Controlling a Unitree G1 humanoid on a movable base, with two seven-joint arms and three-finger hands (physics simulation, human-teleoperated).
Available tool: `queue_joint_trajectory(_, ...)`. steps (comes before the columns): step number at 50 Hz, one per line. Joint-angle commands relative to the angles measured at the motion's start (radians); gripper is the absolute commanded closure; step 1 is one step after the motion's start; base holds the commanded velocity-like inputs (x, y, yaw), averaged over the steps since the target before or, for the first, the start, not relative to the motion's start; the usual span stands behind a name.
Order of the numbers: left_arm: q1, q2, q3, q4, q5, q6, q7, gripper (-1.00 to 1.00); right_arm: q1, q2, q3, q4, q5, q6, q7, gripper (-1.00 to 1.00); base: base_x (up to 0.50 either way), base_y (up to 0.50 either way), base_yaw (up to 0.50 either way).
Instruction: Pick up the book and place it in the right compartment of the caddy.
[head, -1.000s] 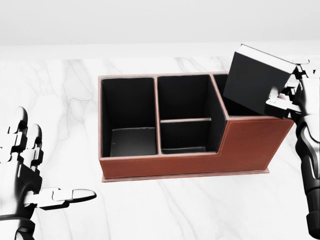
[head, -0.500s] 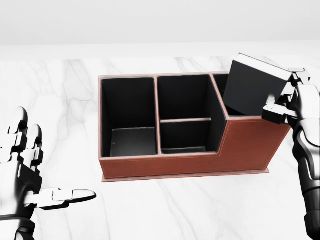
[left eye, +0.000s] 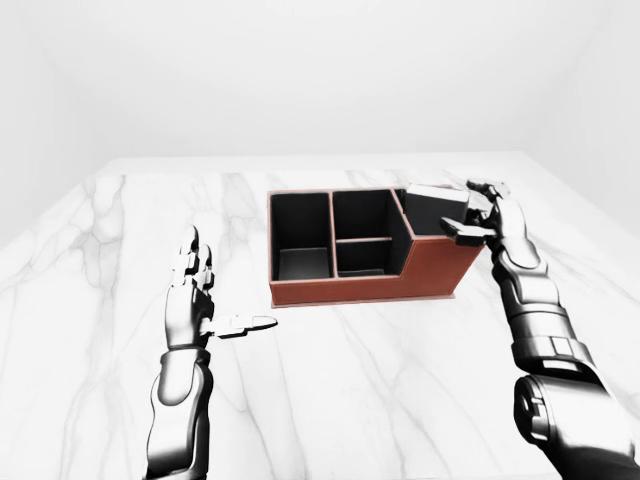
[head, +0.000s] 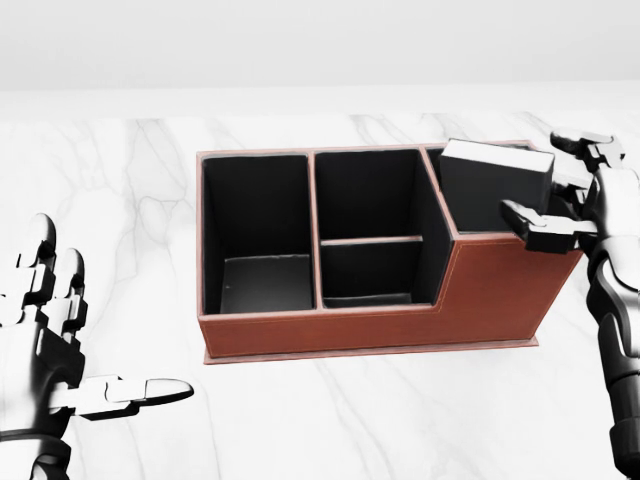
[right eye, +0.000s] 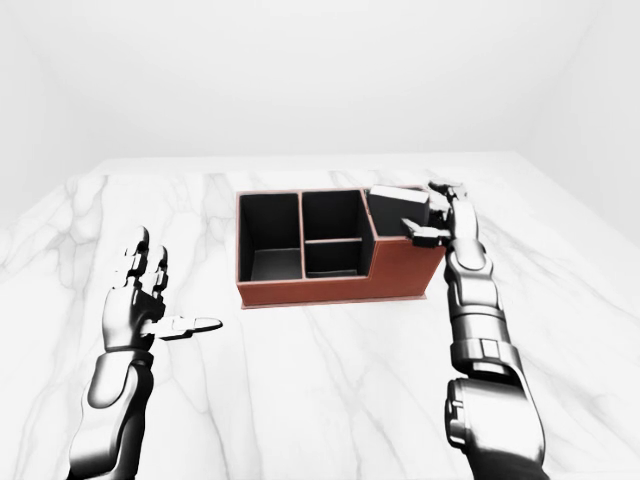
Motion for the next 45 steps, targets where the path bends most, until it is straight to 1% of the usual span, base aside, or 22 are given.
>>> queue_joint_trajectory(1,-0.001,0.000,-0.001,0.000,0.000,0.000,0.001,-1.00,-0.013,-0.005,-0.014,-0.028,0.029,0.000,-0.008,-1.00,0.00,0.00,0.00)
queue_joint_trajectory(2,0.000,-0.001,-0.001,0.002,0.001,-0.003,0.001,-1.00,-0.001,0.006,-0.013,0.013,0.025,0.000,-0.008,-1.00,0.00,0.00,0.00)
queue_joint_trajectory(6,-0.002,0.000,0.000,0.009,-0.001,-0.008,0.001,-1.00,-0.008,-0.001,-0.013,-0.029,0.030,0.000,-0.009,-1.00,0.00,0.00,0.00)
queue_joint_trajectory(8,-0.003,0.001,0.000,0.010,-0.001,-0.008,0.000,-1.00,0.002,0.008,-0.011,0.007,0.025,0.000,-0.010,-1.00,0.00,0.00,0.00)
queue_joint_trajectory(9,-0.003,0.001,0.000,0.010,-0.001,-0.009,0.001,-1.00,-0.004,0.004,-0.010,-0.014,0.027,0.000,-0.010,-1.00,0.00,0.00,0.00)
queue_joint_trajectory(11,-0.003,0.002,0.000,0.003,-0.002,-0.001,0.001,-1.00,-0.008,0.000,-0.011,-0.035,0.029,0.000,-0.011,-1.00,0.00,0.00,0.00)
queue_joint_trajectory(20,-0.002,0.001,0.000,0.012,-0.001,-0.011,0.000,-1.00,-0.009,0.003,-0.010,-0.022,0.024,0.000,-0.011,-1.00,0.00,0.00,0.00)
queue_joint_trajectory(29,-0.004,0.002,0.000,0.020,-0.002,-0.016,-0.001,-1.00,-0.014,0.003,-0.010,-0.009,0.023,0.000,-0.012,-1.00,0.00,0.00,0.00)
queue_joint_trajectory(35,-0.003,0.002,0.000,0.017,-0.002,-0.015,0.000,-1.00,-0.010,0.003,-0.009,-0.015,0.024,0.000,-0.013,-1.00,0.00,0.00,0.00)
queue_joint_trajectory(37,-0.003,0.001,-0.001,0.013,-0.001,-0.011,0.000,-1.00,-0.009,0.002,-0.010,-0.021,0.024,0.000,-0.013,-1.00,0.00,0.00,0.00)
queue_joint_trajectory(45,-0.004,0.001,-0.001,0.015,-0.001,-0.013,0.001,-1.00,-0.009,0.002,-0.015,-0.043,0.031,0.000,-0.012,-1.00,0.00,0.00,0.00)
